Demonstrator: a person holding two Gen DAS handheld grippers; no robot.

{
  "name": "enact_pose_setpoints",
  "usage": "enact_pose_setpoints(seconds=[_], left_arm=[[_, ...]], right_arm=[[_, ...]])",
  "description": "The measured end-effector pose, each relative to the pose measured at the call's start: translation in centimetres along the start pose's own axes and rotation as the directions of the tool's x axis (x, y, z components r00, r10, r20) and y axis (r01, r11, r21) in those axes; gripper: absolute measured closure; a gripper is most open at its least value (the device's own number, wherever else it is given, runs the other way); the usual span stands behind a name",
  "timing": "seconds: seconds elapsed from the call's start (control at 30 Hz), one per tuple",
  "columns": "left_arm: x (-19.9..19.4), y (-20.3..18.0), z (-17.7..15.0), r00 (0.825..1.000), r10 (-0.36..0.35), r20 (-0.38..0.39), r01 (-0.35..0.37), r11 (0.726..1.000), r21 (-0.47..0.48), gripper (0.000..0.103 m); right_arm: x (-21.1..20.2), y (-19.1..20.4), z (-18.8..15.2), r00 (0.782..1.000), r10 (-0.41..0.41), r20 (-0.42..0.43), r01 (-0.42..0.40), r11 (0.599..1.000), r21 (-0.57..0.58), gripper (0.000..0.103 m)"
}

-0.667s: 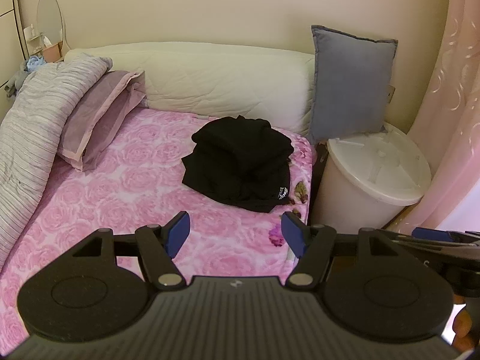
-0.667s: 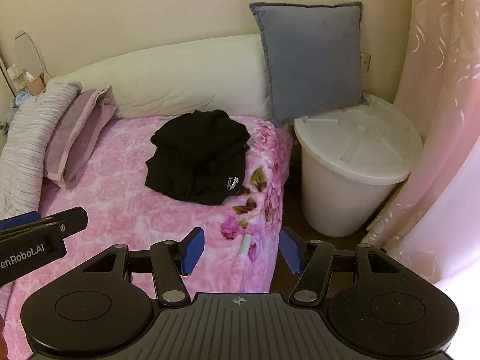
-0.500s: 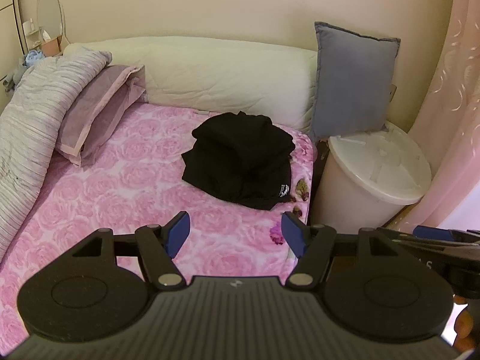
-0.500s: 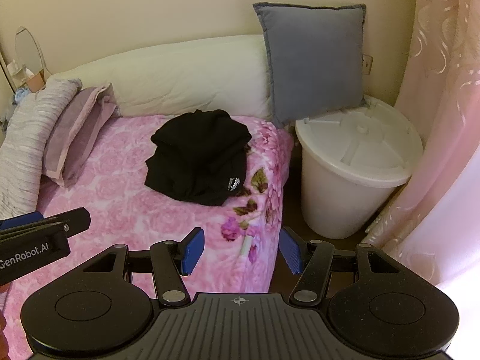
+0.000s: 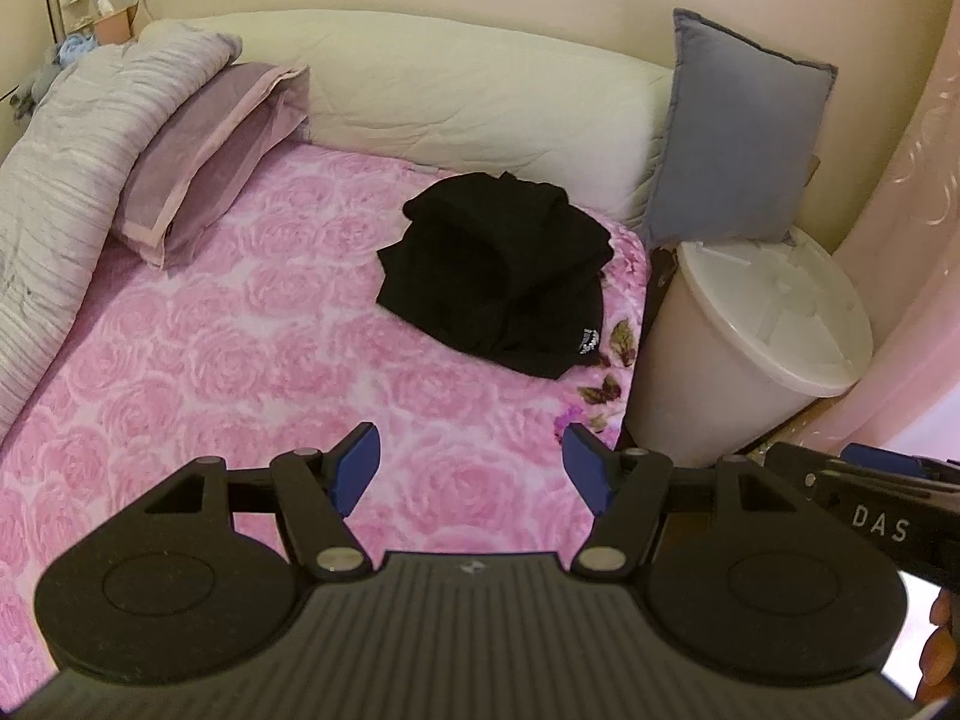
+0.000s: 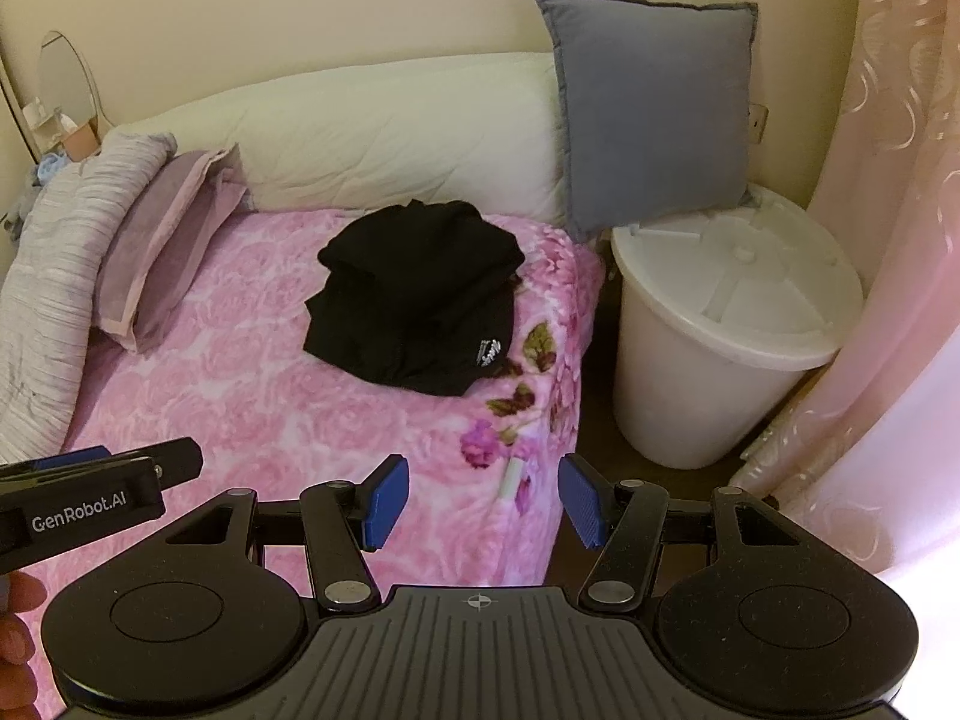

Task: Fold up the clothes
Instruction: 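Move both tools toward the crumpled black garment on the pink sheet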

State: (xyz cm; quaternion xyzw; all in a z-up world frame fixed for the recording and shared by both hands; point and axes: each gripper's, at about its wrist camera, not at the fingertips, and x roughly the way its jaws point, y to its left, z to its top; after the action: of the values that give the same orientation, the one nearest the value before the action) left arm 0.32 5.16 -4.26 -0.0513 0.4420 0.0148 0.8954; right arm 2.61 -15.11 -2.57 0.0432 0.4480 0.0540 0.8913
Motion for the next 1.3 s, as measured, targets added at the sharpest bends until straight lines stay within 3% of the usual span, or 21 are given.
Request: enact_pose_setpoints(seconds=[0.57,1.3], left_arm=[[-0.9,1.3,0.9,0.998,0.044,0.037,-0.042,0.998,-0.055,0.039],[0.0,1.4,1.6,0.999,0.022,0.050,-0.020,0.998,-0.052,0.039]], right_arm=[[0.5,2.6,1.3,0.999,0.036,0.019,-0.034,0.995,-0.092,0.044],[1.2,2.8,2.4,1.000,0.019,0.016,-0.017,0.994,-0.105,0.044]])
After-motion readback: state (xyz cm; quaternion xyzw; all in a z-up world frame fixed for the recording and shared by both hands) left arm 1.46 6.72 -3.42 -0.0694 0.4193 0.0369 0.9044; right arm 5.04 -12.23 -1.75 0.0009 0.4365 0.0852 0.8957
